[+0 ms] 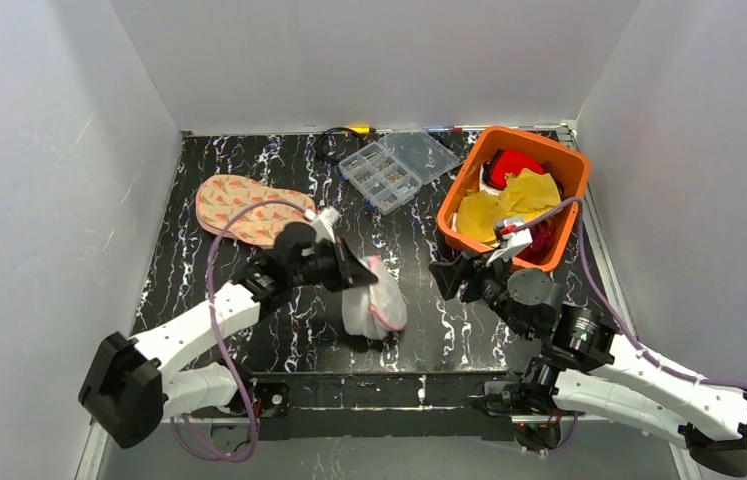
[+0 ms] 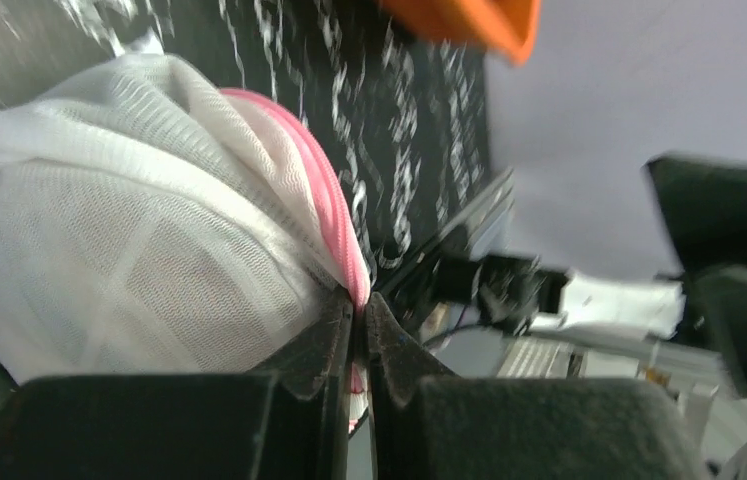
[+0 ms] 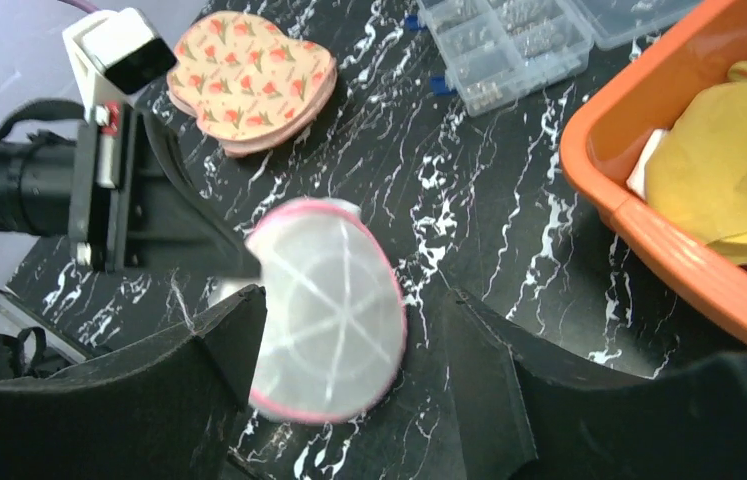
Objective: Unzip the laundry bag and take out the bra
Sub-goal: Place the laundry bag at the center of the board, then pick up the laundry bag at the center of the board.
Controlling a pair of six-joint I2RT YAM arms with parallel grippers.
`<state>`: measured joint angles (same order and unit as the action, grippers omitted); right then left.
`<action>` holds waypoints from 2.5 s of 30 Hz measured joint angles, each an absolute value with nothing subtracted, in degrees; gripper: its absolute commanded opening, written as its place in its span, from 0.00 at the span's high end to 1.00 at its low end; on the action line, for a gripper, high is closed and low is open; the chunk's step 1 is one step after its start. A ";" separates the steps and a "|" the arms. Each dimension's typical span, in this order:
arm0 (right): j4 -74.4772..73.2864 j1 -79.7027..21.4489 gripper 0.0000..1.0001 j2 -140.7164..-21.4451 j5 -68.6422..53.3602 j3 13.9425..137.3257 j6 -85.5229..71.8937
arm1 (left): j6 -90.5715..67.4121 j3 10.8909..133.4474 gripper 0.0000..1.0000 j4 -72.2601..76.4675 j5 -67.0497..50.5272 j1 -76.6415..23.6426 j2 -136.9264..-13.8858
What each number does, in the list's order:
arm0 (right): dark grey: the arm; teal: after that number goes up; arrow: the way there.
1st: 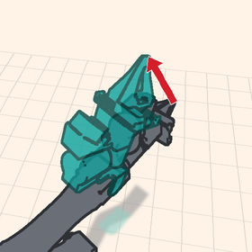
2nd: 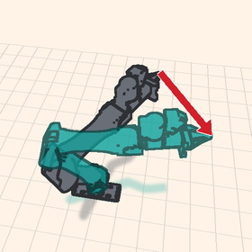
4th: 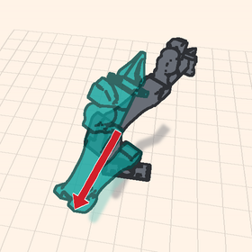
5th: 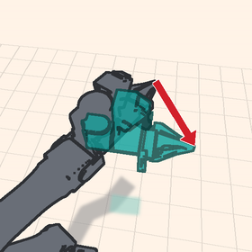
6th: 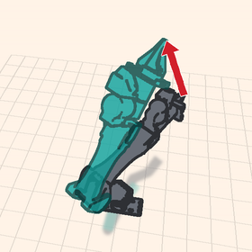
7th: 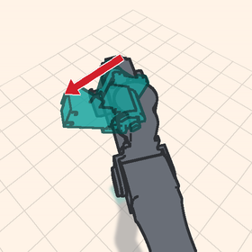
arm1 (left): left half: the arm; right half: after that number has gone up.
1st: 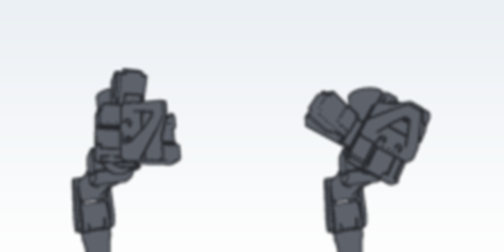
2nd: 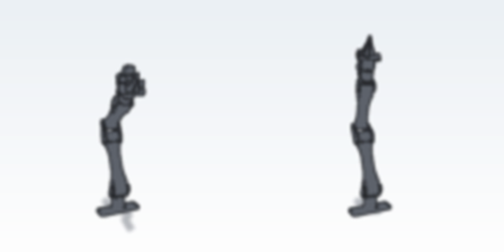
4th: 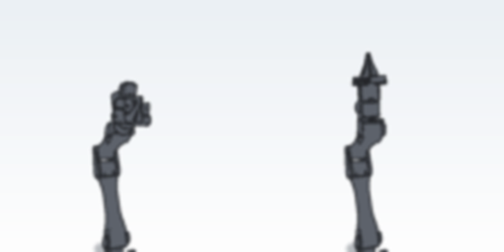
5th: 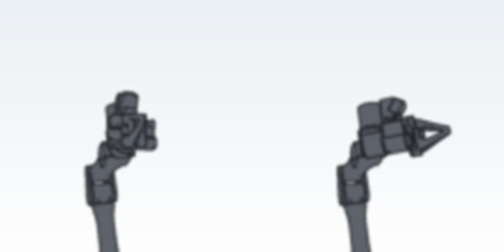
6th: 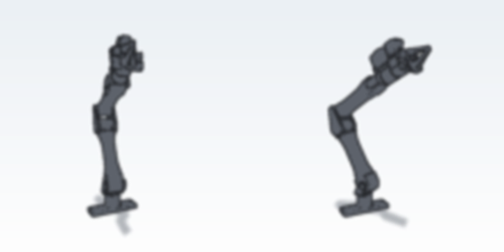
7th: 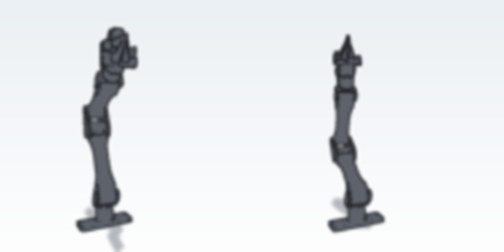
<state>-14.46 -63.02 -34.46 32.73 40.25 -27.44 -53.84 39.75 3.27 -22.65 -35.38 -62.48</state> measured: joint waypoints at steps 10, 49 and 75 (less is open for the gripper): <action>-13.37 -63.00 0.27 -36.86 29.36 30.57 -32.36 | -52.90 30.76 1.00 11.86 -17.32 -43.22 -63.70; -6.13 -63.02 0.27 -40.86 14.74 23.35 -38.00 | -50.39 47.59 0.79 -4.75 -1.39 -7.46 -79.72; -3.86 -63.00 0.11 -46.63 12.82 25.15 -40.64 | -53.87 45.63 0.65 1.76 -7.20 -0.43 -86.67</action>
<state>-3.86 -63.00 -46.63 12.82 25.15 -40.64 -53.87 45.63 1.76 -7.20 -0.43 -86.67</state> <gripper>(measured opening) 0.870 0.244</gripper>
